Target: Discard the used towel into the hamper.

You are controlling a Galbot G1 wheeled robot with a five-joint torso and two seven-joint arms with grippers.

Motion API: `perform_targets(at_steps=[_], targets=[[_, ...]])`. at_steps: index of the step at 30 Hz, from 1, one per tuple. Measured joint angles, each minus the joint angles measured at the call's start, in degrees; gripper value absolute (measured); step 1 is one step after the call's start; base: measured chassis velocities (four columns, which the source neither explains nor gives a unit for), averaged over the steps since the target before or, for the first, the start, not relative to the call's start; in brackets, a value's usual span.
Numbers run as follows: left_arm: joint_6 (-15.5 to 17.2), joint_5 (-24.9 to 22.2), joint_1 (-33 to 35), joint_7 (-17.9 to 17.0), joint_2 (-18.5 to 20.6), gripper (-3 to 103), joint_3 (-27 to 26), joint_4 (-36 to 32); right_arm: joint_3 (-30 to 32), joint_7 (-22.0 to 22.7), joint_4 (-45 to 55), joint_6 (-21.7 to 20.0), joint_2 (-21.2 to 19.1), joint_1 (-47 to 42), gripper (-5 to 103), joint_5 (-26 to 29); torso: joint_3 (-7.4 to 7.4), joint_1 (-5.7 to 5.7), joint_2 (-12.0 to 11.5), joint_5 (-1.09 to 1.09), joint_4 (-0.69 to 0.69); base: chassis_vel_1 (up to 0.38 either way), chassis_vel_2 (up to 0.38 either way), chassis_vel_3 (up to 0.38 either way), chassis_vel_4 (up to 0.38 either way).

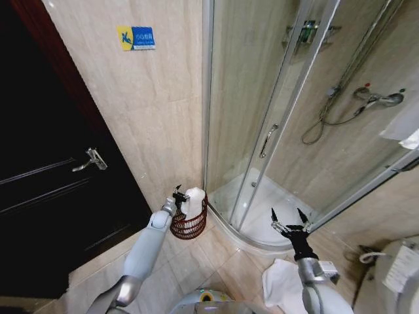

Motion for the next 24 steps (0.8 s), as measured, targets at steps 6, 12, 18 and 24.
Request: perform_targets(at_steps=[6,12,18,24], targets=[[0.6,3.8,-0.3,0.6,0.5,100,-0.1,0.6,0.0,0.0,0.0,0.3,0.2,-0.2,100,0.0,0.00,0.00,0.0,0.00,0.02,0.000,0.000,0.000,0.000],[-1.2,6.8,-1.2,-0.2,0.1,100,-0.1,3.2,-0.1,0.0,0.0,0.7,0.3,-0.7,100,0.0,0.00,0.00,0.0,0.01,0.00,0.000,0.000,0.000,0.000],[-7.3,6.3,-2.4,-3.6,-1.2,100,-1.3,6.5,0.2,0.2,0.0,0.9,0.1,-1.0,100,0.3,0.01,0.00,0.0,0.00,0.01,0.000,0.000,0.000,0.000],[-2.0,6.5,1.0,0.2,0.6,100,-0.5,3.3,0.2,0.3,0.1,0.7,-0.1,-0.6,100,0.5,0.01,0.00,0.0,-0.02,0.03,0.000,0.000,0.000,0.000]])
